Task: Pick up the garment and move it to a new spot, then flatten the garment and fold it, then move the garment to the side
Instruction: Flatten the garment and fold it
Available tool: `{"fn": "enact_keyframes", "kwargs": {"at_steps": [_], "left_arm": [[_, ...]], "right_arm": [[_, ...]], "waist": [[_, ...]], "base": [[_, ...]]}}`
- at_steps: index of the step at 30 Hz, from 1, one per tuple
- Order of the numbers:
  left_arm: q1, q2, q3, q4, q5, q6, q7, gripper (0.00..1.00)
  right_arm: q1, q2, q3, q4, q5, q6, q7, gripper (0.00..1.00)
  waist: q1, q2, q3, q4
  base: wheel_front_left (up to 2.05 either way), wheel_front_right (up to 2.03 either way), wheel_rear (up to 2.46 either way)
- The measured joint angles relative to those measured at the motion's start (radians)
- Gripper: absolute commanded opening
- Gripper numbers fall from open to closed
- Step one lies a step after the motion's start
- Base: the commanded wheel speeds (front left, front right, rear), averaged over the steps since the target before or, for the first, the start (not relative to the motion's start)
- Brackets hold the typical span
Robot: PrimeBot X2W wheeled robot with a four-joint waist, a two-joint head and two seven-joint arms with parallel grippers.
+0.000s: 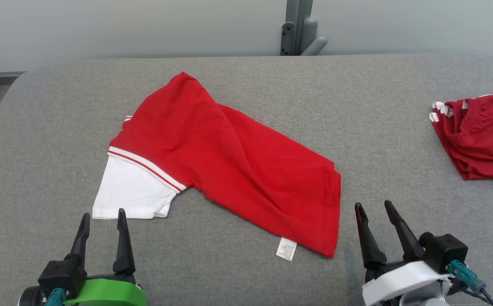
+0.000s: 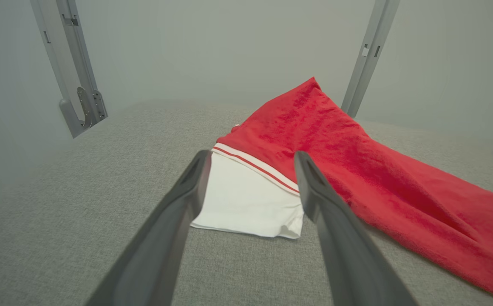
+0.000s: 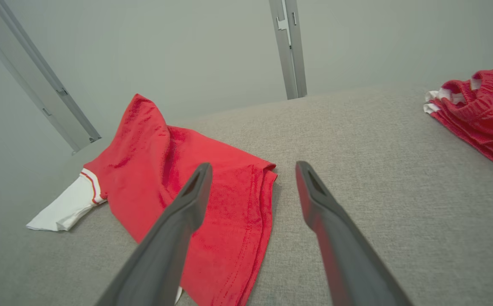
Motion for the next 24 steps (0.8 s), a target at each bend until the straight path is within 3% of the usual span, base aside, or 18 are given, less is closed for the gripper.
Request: {"fn": "enact_keyframes", "kwargs": {"at_steps": [15, 23, 24], "left_arm": [[-0.007, 0.0, -0.02, 0.013, 0.0, 0.009, 0.0, 1.0], [-0.018, 0.0, -0.021, 0.021, 0.0, 0.01, 0.0, 1.0], [-0.018, 0.0, -0.02, 0.022, 0.0, 0.01, 0.0, 1.0]], "right_arm": [[-0.036, 0.001, 0.183, 0.325, 0.334, 0.0, 0.009, 1.0], [-0.109, 0.0, 0.217, 0.421, 0.406, 0.001, -0.002, 1.0], [-0.117, 0.0, 0.22, 0.431, 0.406, 0.001, -0.003, 0.92]], "waist": [[0.0, 0.0, 0.027, 0.018], [0.0, 0.0, 0.041, 0.044], [0.0, 0.0, 0.042, 0.047]], "base": [[0.0, 0.0, 0.0], [0.0, 0.0, 0.0], [0.0, 0.0, 0.0]]}}
